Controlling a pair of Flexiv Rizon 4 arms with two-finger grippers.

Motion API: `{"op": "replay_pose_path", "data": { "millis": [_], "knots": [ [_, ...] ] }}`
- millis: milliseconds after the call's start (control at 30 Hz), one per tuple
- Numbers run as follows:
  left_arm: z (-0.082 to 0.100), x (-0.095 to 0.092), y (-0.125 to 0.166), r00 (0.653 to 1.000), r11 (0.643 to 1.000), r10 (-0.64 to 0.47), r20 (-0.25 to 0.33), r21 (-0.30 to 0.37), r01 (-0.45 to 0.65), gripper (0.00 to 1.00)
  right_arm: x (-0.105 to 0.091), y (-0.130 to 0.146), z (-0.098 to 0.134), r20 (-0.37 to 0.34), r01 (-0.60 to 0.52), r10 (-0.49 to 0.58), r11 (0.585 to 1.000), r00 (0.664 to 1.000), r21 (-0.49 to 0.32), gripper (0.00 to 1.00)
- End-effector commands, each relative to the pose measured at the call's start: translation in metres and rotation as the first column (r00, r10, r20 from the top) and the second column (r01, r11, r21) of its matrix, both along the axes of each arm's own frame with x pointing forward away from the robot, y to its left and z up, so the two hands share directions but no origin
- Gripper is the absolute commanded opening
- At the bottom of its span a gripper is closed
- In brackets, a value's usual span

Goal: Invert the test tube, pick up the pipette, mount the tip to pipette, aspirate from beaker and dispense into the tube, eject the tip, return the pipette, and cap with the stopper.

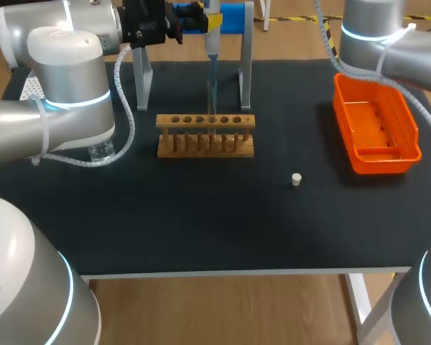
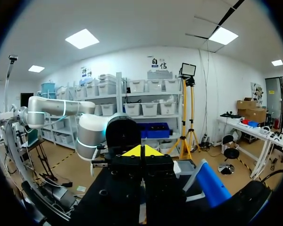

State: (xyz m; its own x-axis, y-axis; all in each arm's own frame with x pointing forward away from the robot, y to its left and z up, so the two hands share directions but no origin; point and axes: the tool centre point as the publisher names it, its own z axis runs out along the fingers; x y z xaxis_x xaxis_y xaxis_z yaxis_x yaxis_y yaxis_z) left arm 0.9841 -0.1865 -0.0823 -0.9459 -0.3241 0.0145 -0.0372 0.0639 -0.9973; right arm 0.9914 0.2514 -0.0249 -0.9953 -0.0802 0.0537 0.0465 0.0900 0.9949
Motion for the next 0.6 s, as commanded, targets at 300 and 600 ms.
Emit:
{"op": "replay_pose_path", "data": {
  "millis": [300,600],
  "knots": [
    [0.003,0.001,-0.001,1.000,1.000,0.002,0.003,-0.004,-0.002,0.00,-0.003,-0.001,-0.020,-0.024,-0.003,0.003,1.000,1.000,-0.005,0.00],
    [0.003,0.001,-0.001,1.000,1.000,0.002,0.003,-0.004,-0.002,0.00,-0.004,-0.003,0.002,0.030,0.004,-0.005,1.000,1.000,0.014,0.00]
  ]
}}
